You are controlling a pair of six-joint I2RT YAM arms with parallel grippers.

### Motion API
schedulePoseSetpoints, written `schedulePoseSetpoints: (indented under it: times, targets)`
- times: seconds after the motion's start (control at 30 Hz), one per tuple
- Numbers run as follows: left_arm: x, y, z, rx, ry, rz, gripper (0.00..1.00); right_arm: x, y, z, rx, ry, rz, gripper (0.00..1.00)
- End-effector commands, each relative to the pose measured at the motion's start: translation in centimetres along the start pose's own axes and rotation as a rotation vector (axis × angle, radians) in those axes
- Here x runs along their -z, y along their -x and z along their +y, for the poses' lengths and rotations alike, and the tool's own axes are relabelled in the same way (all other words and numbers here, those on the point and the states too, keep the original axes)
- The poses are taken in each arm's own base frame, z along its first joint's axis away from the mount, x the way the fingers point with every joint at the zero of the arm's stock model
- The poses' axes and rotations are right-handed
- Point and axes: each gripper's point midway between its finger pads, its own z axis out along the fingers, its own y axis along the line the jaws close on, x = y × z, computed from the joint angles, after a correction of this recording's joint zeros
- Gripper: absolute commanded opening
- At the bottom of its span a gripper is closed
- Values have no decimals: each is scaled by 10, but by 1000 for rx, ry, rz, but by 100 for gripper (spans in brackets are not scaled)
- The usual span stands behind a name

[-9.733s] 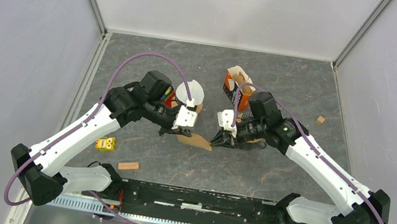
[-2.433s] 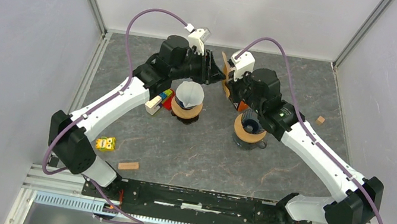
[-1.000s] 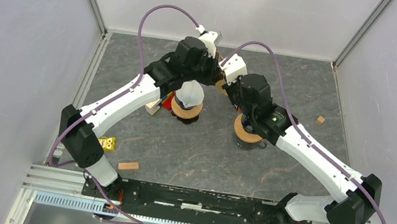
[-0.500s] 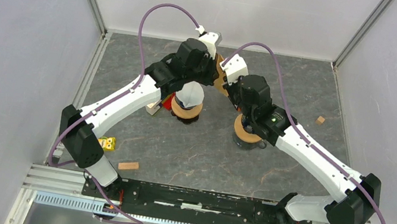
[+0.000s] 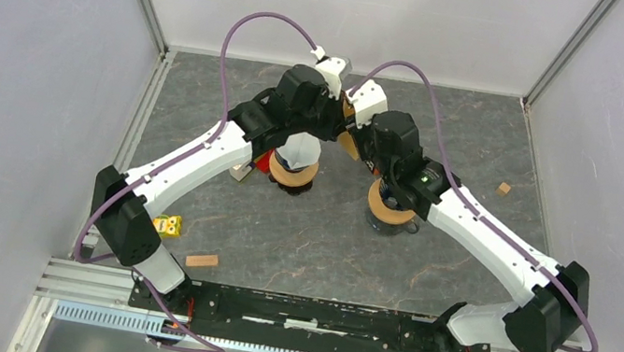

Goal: Place the coffee filter in the dripper
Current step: Place the coffee filter in the coffee dripper.

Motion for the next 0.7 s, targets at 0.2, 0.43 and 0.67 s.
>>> schedulePoseSetpoints:
  times: [0.2,0.43,0.67]
  targets:
    - [21,22,-20,16,-77,-86,2,-9,19,-10,-23,-51,-27,34]
    - [25,20,-9,-8,-23,-95,2,-7,21,-26,-9,-105,-33,30]
    - [24,19,3,-30,29,-103,2,-6,20,-26,-10,-101,-34,25]
